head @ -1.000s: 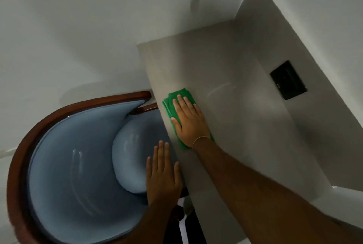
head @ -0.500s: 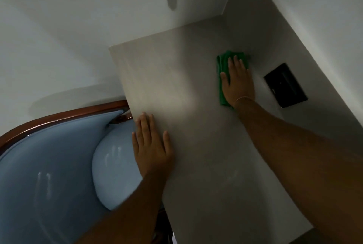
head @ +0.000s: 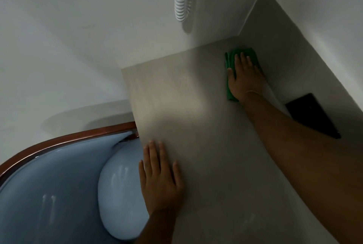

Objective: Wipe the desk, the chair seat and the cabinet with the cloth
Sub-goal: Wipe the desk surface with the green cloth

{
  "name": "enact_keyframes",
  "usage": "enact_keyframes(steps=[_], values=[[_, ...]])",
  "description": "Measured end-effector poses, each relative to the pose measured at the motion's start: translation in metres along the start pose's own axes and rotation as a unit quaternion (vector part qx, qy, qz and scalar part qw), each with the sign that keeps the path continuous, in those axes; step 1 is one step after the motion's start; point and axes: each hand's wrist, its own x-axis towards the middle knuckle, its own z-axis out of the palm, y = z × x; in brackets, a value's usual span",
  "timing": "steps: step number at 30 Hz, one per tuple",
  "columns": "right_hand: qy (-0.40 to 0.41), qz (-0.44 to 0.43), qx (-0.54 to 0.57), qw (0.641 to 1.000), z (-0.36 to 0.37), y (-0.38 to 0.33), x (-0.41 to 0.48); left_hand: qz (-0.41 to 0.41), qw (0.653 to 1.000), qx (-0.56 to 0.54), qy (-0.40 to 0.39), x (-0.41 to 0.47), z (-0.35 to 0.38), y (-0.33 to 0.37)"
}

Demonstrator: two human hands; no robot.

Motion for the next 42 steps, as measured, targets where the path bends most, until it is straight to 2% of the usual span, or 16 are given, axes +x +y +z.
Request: enact_keyframes(steps=[4,9,12,14,17,19,23,27,29,31,34,40,42], values=[[-0.008,-0.103,0.025,0.994,0.008,-0.102,-0.003,0.003,1.0,0.01,-0.001,0.0,-0.003,0.001],[-0.054,-0.262,0.051,0.962,0.03,-0.23,-0.085,-0.012,1.0,-0.009,-0.009,-0.001,-0.011,0.004],[-0.052,-0.286,0.05,0.956,0.038,-0.264,-0.11,0.004,0.998,0.027,-0.05,0.004,-0.011,0.0],[-0.056,-0.289,0.039,0.955,0.038,-0.261,-0.107,-0.007,0.996,0.04,-0.079,0.005,-0.011,0.001],[-0.067,-0.329,0.033,0.941,0.03,-0.243,-0.093,-0.024,0.999,-0.009,-0.034,0.006,-0.013,0.008],[-0.064,-0.323,0.043,0.943,0.025,-0.217,-0.074,-0.02,1.0,-0.016,-0.01,0.006,-0.014,0.009],[-0.011,-0.192,0.07,0.979,0.014,-0.118,-0.028,-0.019,1.0,0.0,-0.023,0.004,-0.01,0.004],[-0.011,-0.06,0.05,0.997,0.001,-0.004,0.005,-0.008,1.0,-0.008,-0.007,0.002,-0.009,0.005],[-0.015,-0.034,0.036,0.999,-0.001,0.023,0.002,-0.009,1.0,-0.008,-0.007,0.003,-0.01,0.005],[-0.009,-0.025,0.016,1.0,0.001,0.018,-0.016,-0.011,1.0,-0.008,-0.011,0.003,-0.01,0.005],[-0.003,-0.036,0.011,0.999,0.002,-0.028,-0.065,-0.013,1.0,-0.014,-0.011,0.002,-0.014,0.006],[-0.017,-0.231,0.055,0.971,0.033,-0.167,-0.203,-0.011,0.999,-0.03,-0.002,-0.001,-0.02,0.004],[-0.012,-0.248,0.083,0.965,0.036,-0.181,-0.22,-0.014,0.999,-0.04,0.013,-0.001,-0.021,0.0]])
